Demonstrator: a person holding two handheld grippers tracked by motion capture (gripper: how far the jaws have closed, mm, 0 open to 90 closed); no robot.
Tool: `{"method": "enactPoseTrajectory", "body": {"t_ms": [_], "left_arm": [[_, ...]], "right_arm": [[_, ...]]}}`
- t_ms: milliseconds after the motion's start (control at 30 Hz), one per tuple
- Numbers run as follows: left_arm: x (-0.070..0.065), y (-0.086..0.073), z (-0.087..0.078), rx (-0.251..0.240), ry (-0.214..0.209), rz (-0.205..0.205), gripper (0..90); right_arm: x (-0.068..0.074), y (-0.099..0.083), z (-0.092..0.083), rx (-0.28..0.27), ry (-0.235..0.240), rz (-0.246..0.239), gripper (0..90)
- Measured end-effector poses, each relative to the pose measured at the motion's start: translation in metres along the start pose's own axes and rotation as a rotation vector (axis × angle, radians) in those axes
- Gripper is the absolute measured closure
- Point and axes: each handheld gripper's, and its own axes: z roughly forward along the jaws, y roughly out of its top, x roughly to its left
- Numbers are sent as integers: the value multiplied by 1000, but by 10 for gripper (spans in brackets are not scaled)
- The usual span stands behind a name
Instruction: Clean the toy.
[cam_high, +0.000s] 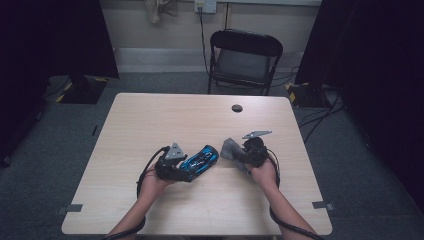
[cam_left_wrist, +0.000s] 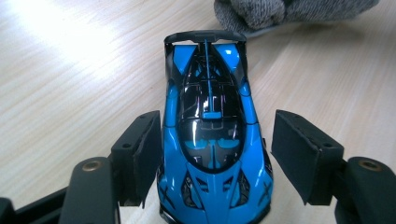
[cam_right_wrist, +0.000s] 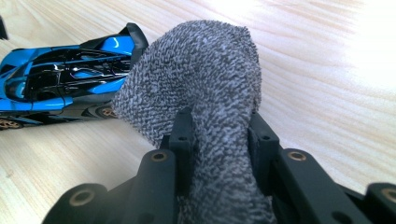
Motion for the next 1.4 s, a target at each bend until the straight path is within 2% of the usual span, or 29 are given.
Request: {"method": "enactPoseTrajectory", "body": {"t_ms": [67,167,267,333,367,533,567,767,800,867,1100,1300,1400], "left_arm": [[2,1,3,17,9,-14,379],[2,2,5,13,13,-16,391],[4,3,12,20,4,-36,388],[4,4,15,30,7,-28,384],[4,5,17,29,-6,-35,378],[5,7,19,33,-1,-39,399],[4,7,20,40,-14,-35,402],[2,9,26,43,-12,-17,442],[5,8,25,35,-21,-52,448],[5,9,25,38,-21,-50,456],[4,10,25,51,-17,-40,456],[3,8,24,43,-9,-42,472],[3,5,22,32,-13,-45,479]], "right_arm": [[0,0,-1,-2,3,-5,694],[0,0,0,-5,2,-3,694],[1,-1,2,0,8,-2,694],[3,-1,3,2,11,-6,694],[3,-2,4,0,11,-4,694],[6,-3,4,-3,15,5,694],[6,-4,4,-2,14,4,694],[11,-8,1,-10,16,21,694],[11,-9,0,-12,20,23,694],[11,-11,-3,-19,21,39,694],[15,-17,-8,-23,-11,74,694],[24,-17,-3,-5,-40,61,694],[35,-16,5,11,-61,37,694]]}}
